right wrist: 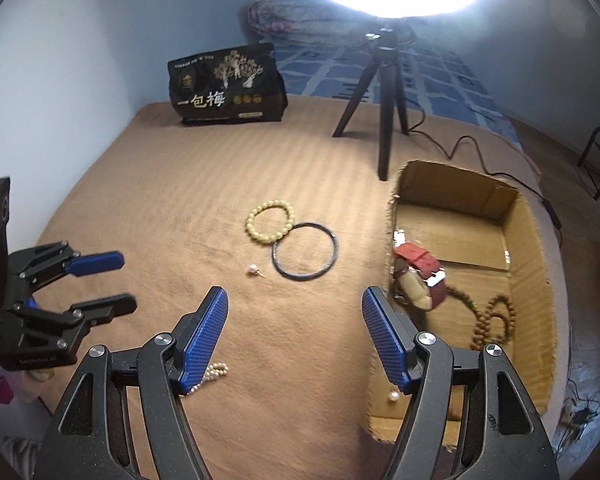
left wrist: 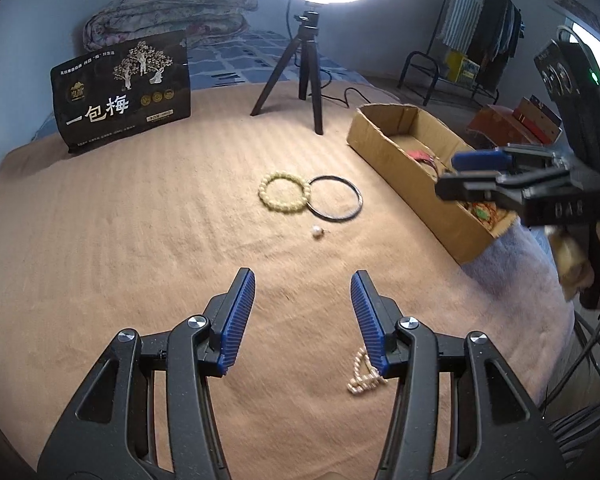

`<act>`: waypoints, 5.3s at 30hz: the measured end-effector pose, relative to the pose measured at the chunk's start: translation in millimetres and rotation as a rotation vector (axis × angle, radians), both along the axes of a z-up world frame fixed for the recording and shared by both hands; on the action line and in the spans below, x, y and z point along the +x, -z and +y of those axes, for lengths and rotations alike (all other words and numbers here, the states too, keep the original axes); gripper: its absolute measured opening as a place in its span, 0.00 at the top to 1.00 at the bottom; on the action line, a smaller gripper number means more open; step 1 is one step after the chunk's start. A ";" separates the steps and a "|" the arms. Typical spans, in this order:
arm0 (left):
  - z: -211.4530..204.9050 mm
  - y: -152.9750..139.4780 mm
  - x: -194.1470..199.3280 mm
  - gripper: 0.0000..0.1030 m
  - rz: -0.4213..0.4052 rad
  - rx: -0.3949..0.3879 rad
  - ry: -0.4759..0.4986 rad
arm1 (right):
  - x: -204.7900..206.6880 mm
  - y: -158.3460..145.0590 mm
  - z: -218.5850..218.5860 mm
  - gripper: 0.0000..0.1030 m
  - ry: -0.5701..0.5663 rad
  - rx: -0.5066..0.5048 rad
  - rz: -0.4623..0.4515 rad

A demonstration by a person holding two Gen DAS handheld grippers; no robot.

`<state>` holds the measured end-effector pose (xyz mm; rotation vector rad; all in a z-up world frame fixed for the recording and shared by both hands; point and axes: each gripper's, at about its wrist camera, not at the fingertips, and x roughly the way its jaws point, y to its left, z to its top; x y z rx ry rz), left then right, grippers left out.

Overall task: Organize jewelry
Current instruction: 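Move the open left tool down around the yellow bead bracelet, then close the left tool on the yellow bead bracelet while the right tool grasps the pearl stud, then carry the bracelet into the box with the left tool while the right tool carries the pearl stud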

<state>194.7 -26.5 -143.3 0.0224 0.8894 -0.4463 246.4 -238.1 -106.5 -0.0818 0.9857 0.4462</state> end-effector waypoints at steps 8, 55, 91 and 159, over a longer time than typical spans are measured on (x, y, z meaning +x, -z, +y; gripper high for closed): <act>10.7 12.4 47.6 0.50 0.013 -0.008 -0.027 | 14.5 20.9 19.3 0.33 -0.003 -0.007 0.051; -36.6 83.0 171.3 0.93 0.088 0.160 0.036 | 43.4 78.7 71.4 0.64 -0.036 -0.025 0.166; 20.1 54.0 122.0 0.94 0.074 0.071 -0.059 | 35.7 73.9 75.0 0.93 -0.066 -0.085 0.109; -223.2 -32.1 35.3 0.95 0.025 0.023 0.266 | -19.6 15.3 -160.4 0.92 0.270 -0.039 0.037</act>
